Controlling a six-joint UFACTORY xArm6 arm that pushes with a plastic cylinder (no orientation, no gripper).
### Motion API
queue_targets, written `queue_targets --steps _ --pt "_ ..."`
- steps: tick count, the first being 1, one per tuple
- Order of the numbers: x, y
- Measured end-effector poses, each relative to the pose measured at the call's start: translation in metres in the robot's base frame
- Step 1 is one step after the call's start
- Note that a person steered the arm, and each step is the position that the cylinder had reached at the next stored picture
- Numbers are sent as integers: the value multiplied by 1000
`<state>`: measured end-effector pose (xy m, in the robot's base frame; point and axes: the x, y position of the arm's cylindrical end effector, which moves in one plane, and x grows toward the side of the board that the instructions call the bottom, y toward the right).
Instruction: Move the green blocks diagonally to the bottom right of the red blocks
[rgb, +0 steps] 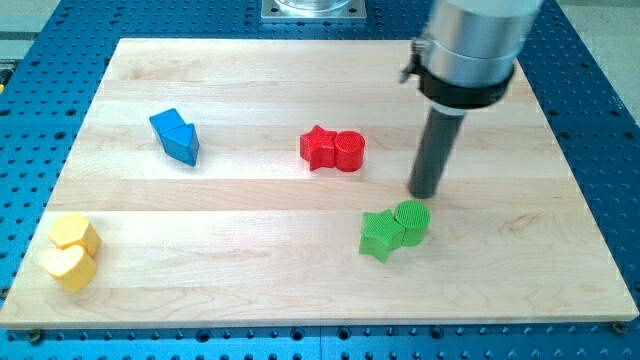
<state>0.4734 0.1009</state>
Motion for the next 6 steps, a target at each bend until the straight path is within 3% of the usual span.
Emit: queue_targets --steps 1,2,5,6 --pt "28 -68" --pt "70 -83" --pt "81 -16" --pt "115 -16"
